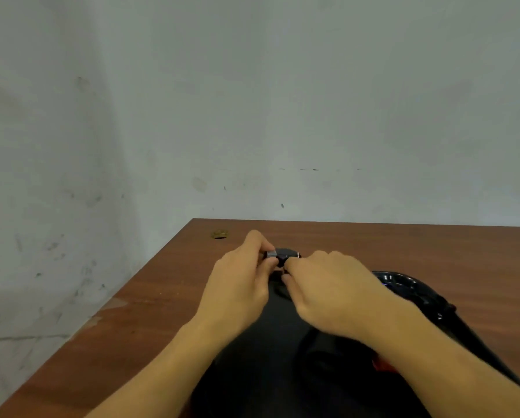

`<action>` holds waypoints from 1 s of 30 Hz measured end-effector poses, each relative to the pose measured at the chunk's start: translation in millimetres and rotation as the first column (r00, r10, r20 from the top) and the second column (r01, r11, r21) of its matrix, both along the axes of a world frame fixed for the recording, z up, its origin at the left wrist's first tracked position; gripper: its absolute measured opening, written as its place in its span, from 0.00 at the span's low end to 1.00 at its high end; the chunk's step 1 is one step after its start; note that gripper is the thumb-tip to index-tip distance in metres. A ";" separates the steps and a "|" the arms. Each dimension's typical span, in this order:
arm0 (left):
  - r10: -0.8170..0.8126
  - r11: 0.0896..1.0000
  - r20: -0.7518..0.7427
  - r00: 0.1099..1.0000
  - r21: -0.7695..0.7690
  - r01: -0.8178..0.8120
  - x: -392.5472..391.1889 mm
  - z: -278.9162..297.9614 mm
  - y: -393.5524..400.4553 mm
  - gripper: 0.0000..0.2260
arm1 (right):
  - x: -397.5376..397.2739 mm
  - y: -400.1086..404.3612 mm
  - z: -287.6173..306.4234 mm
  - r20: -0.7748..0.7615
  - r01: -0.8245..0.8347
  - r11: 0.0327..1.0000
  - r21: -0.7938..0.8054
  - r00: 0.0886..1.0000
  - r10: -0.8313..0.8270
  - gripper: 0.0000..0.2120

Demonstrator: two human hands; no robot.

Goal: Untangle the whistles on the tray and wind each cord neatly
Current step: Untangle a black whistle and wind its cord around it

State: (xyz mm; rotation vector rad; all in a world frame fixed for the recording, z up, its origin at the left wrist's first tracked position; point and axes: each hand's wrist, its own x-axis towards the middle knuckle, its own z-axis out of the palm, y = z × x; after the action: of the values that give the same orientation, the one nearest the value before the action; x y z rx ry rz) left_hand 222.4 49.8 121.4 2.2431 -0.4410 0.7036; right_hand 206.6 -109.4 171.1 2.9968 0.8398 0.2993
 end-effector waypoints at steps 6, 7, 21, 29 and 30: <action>-0.073 0.980 0.092 0.993 0.190 0.055 -9.7 1.9 -2.1 0.04 | 1.6 -29.7 24.7 -0.045 -0.041 0.997 0.072 0.998 0.044 0.11; -0.086 0.978 0.088 0.992 0.198 0.067 -11.2 1.7 -2.0 0.04 | 2.5 -34.7 26.0 -0.040 -0.045 0.993 0.105 0.998 0.049 0.11; -0.509 0.745 0.031 0.860 -0.484 0.458 -30.6 5.6 -4.2 0.03 | 15.5 -44.7 13.1 -0.346 0.079 0.544 0.835 0.845 0.408 0.15; -0.549 0.472 0.096 0.830 -0.784 0.403 -22.5 3.2 -8.4 0.07 | 21.1 -5.7 -16.8 -0.370 0.455 0.026 0.890 0.688 0.625 0.10; -0.528 0.454 0.091 0.845 -0.810 0.371 -21.4 2.8 -8.4 0.07 | 21.4 -2.5 -21.0 -0.364 0.461 0.007 0.887 0.691 0.625 0.11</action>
State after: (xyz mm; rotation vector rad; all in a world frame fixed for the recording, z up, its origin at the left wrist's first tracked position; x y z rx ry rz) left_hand 200.9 41.3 124.2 1.1917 -0.4772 0.2943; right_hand 228.0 -111.9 150.1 4.6565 1.2669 -0.9824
